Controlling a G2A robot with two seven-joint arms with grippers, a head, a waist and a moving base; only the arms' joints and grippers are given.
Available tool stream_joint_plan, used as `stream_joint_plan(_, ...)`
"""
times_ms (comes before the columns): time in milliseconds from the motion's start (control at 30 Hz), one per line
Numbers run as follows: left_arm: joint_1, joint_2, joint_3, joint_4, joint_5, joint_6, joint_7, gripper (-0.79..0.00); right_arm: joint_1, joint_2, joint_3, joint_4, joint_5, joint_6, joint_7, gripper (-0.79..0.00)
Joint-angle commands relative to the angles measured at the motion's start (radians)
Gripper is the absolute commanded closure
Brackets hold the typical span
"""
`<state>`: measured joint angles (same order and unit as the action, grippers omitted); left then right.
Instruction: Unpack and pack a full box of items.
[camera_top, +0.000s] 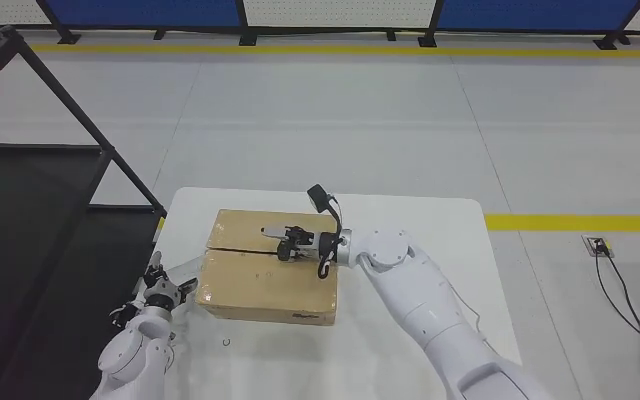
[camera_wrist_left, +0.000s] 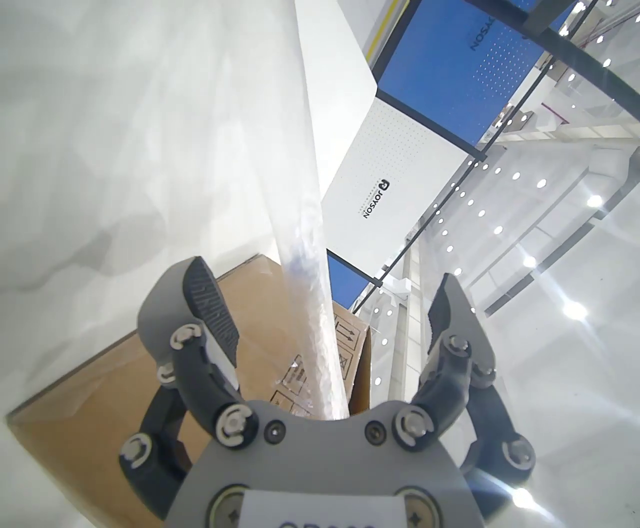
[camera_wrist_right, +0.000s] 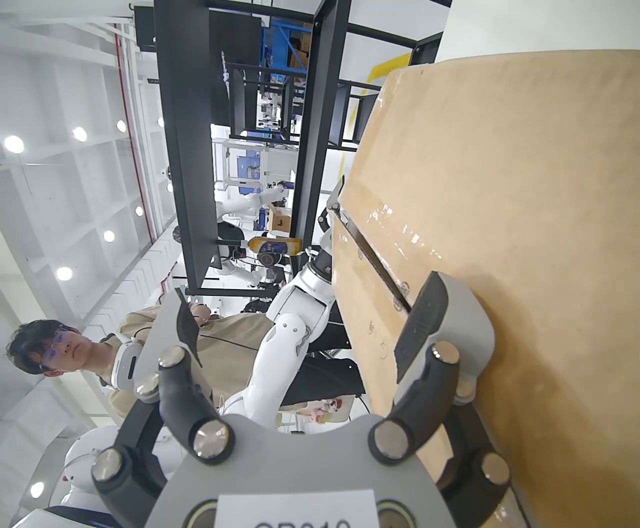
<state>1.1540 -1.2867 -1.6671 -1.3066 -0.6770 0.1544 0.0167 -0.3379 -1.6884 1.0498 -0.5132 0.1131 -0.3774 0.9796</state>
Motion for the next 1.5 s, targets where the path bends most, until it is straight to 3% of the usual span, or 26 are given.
stream_joint_plan(0,-0.016,-0.001,0.006,0.017,0.002,-0.011,-0.006,-0.785,-0.004,0.003,0.003,-0.009,-0.001,0.004,0.000,-0.785)
stream_joint_plan(267,-0.064,-0.007,0.021,0.081,-0.020,-0.073,-0.020,-0.785,-0.021,0.012,0.007,-0.043,-0.009,0.018,-0.006,-0.785)
stream_joint_plan(467,-0.079,-0.010,-0.002,0.069,-0.072,-0.114,-0.018,-0.785,-0.027,0.018,0.011,-0.056,-0.011,0.023,-0.005,-0.785)
stream_joint_plan(1133,0.042,-0.003,-0.100,-0.226,-0.100,-0.157,0.000,-0.785,-0.088,0.051,0.046,-0.123,-0.013,0.032,-0.028,-0.785)
stream_joint_plan(1467,0.059,-0.001,-0.152,-0.282,-0.124,-0.145,0.050,-0.785,-0.160,0.080,0.075,-0.255,-0.030,0.051,-0.019,-0.785)
